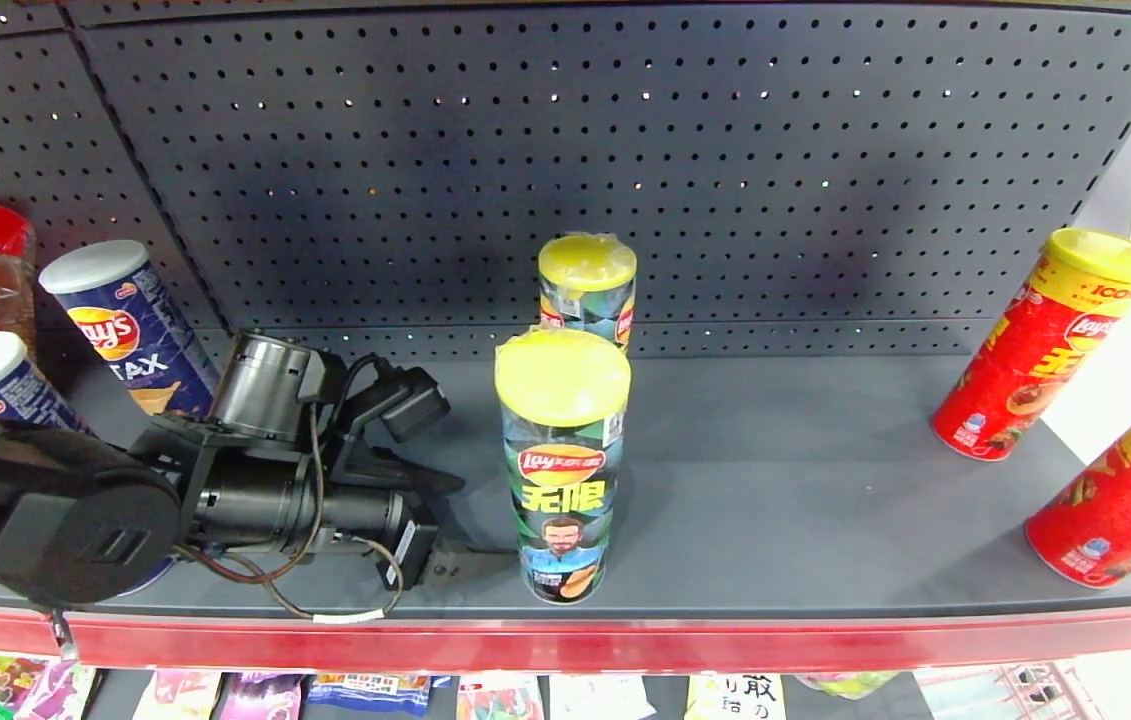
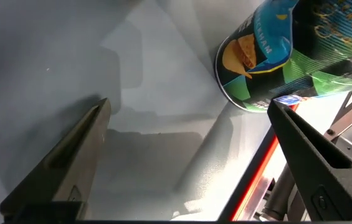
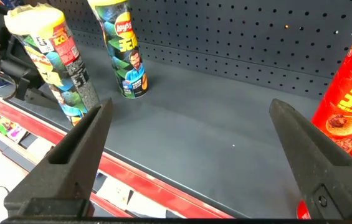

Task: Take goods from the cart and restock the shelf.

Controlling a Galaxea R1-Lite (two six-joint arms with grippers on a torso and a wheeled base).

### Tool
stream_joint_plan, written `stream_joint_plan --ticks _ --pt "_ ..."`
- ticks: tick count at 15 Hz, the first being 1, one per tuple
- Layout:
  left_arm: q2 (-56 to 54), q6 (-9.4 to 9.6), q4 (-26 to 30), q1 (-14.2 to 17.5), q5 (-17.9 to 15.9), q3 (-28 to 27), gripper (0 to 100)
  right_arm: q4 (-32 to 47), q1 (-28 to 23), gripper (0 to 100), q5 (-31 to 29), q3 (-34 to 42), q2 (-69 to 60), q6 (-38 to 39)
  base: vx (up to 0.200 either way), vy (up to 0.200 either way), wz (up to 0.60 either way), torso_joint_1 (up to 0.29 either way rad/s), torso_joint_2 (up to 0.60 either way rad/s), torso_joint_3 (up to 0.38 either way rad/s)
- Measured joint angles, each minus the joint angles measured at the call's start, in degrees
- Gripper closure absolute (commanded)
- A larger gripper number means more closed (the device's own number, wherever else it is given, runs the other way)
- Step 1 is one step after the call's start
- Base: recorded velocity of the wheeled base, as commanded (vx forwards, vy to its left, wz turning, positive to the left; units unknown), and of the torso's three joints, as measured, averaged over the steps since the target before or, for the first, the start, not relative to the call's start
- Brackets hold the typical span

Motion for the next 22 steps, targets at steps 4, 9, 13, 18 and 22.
stream_joint_plan --ticks 4,9,13,18,22 --pt "-4.6 -0.09 0.0 1.3 0.2 3.4 0 4.9 -0.1 0 -0.2 -0.2 -0.9 0.0 0.000 0.000 0.00 0.000 0.00 0.000" --pt "-27.5 -4.00 0.9 5.8 4.7 15.3 0 17.5 -3.5 0 -2.6 -0.5 -8.3 -0.4 0.000 0.000 0.00 0.000 0.00 0.000" --pt "-54.6 -7.83 19.2 7.9 17.3 20.9 0 33.9 -6.8 0 -7.0 -0.9 -20.1 -0.5 0.000 0.000 0.00 0.000 0.00 0.000" --pt "-81.4 -13.42 39.8 18.2 33.6 24.6 0 39.3 -9.7 0 -19.4 4.2 -31.7 -0.5 0.000 0.000 0.00 0.000 0.00 0.000" --pt "-88.6 -14.41 40.3 32.5 27.4 28.8 0 39.4 -11.9 0 -20.5 8.3 -33.1 -0.5 0.000 0.000 0.00 0.000 0.00 0.000"
